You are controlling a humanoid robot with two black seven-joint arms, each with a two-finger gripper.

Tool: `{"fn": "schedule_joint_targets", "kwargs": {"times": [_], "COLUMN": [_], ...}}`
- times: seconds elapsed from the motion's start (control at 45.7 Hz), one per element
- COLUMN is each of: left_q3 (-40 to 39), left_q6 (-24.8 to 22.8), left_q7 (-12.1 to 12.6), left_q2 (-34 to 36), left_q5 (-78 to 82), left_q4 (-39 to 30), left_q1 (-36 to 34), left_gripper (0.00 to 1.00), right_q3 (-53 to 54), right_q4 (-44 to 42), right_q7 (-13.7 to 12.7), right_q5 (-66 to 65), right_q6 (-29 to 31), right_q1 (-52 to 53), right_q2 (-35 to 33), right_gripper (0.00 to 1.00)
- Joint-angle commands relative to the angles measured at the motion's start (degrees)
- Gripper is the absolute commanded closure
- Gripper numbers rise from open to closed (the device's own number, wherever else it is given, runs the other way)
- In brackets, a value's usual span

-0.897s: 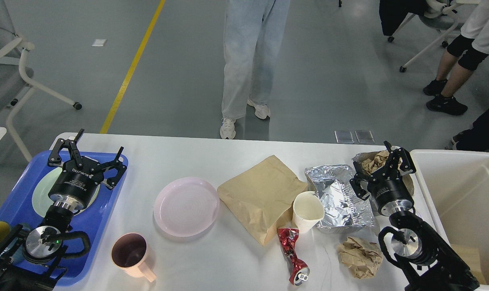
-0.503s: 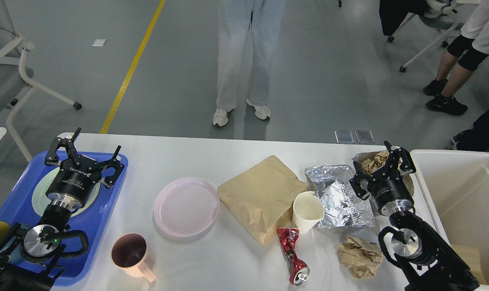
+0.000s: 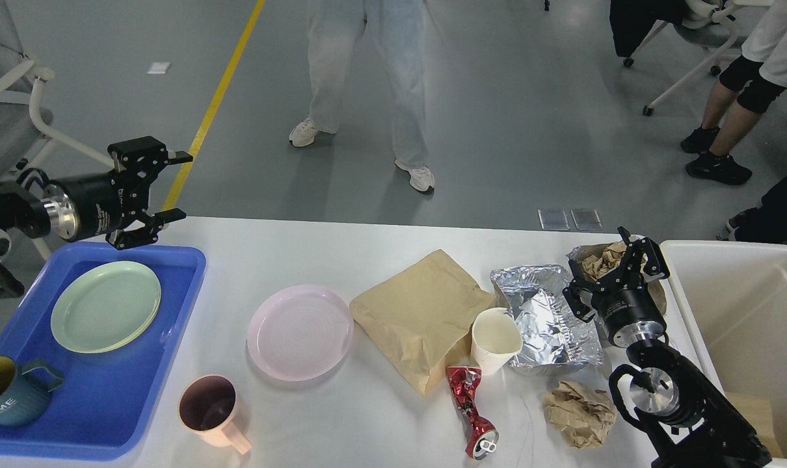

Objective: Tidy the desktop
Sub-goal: 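Lift the left gripper off the blue tray and swing it toward the dark red mug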

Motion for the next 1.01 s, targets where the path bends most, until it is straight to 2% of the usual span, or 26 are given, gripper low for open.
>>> {"fn": "schedule_joint_targets", "kwargs": {"times": [0.0,0.153,0.35,0.438,0.591,0.678,0.831,0.919,0.985], "left_q3": [26.78,40.68,51.32,55.01,61.60,69.59,80.32,82.27,82.97], "left_q6": [-0.81,-3.44,-21.88,-27.26,-27.35,-27.35,-27.35,-27.35,-27.69], "left_q7": [-0.01,0.78,1.40,0.87,-1.24,-1.50,-2.21,-3.70,-4.49], "left_q2": [-5.72,-15.92,-24.01,-30.24,-39.03,-42.99,-48.80,-48.80,-48.45], "left_q5": [0.14,0.05,0.40,0.06,-5.91,-11.36,-18.58,-18.58,-18.58], "left_q4": [-0.12,-1.26,-11.63,-17.51,-30.43,-34.48,-41.15,-45.99,-46.62], "left_q1": [-20.29,-31.98,-55.35,-65.46,-79.27,-85.95,-88.69,-91.06,-91.50], "left_gripper": [0.01,0.01,0.01,0.01,0.01,0.01,0.01,0.01,0.01], "right_q3": [0.00,0.00,0.00,0.00,0.00,0.00,0.00,0.00,0.00], "right_q4": [0.09,0.09,0.09,0.09,0.01,0.01,0.01,0.01,0.01], "right_q7": [-0.01,0.07,0.07,-0.01,-0.01,-0.01,-0.01,-0.01,-0.01], "right_q5": [0.00,0.00,0.00,0.00,0.00,0.00,0.00,0.00,0.00], "right_q6": [0.00,0.00,0.00,0.00,0.00,0.00,0.00,0.00,0.00], "right_q1": [-0.07,-0.07,-0.07,-0.07,-0.07,-0.07,-0.07,-0.07,-0.07], "right_q2": [0.00,0.00,0.00,0.00,0.00,0.00,0.00,0.00,0.00], "right_gripper": [0.00,0.00,0.00,0.00,0.00,0.00,0.00,0.00,0.00]}}
